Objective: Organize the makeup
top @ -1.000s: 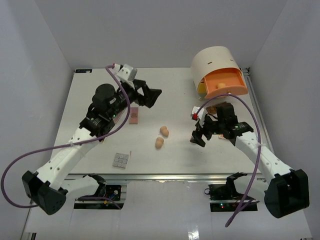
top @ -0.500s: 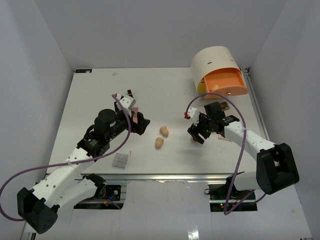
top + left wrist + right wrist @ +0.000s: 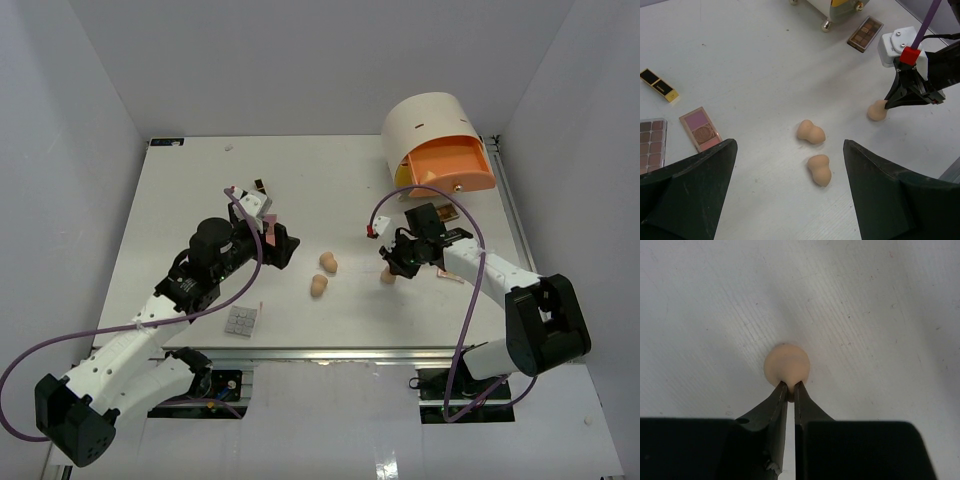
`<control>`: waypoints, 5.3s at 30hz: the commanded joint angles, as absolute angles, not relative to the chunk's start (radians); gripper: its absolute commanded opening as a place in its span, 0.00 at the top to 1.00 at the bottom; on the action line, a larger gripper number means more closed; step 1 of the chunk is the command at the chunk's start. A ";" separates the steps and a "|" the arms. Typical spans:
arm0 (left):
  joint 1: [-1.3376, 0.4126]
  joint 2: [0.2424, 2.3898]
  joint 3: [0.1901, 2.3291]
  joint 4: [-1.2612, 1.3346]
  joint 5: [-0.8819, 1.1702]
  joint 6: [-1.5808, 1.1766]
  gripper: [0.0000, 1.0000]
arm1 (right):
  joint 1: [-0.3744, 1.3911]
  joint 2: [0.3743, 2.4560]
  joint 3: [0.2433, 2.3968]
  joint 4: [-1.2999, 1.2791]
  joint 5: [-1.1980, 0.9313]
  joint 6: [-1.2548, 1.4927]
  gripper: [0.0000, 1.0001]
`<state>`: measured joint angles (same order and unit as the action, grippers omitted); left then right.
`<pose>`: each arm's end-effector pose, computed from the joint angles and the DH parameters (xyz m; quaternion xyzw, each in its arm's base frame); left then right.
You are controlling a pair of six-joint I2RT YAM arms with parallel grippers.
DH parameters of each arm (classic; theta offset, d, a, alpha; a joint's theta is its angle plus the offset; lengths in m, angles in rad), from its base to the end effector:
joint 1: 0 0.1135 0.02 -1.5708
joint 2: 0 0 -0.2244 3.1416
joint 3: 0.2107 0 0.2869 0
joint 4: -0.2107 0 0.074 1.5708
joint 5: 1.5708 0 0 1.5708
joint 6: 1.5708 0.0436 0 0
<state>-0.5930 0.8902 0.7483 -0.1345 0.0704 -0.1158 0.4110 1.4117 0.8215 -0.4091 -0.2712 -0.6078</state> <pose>0.2289 -0.1579 0.2756 0.2091 0.7697 -0.2354 0.5554 0.2829 0.1360 0.1312 -0.4968 0.8114 0.1016 0.2907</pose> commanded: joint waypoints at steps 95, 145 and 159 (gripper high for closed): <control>-0.635 1.368 0.938 -0.298 0.095 -0.381 0.14 | -0.076 0.661 0.590 -0.109 -1.003 -0.392 0.04; -0.692 1.701 1.143 -0.097 0.332 -0.403 0.96 | -0.107 0.787 0.601 -0.087 -1.129 -0.311 0.05; -0.714 1.588 1.053 0.300 0.555 -0.631 1.00 | 0.059 1.041 0.779 -0.102 -0.958 0.025 0.03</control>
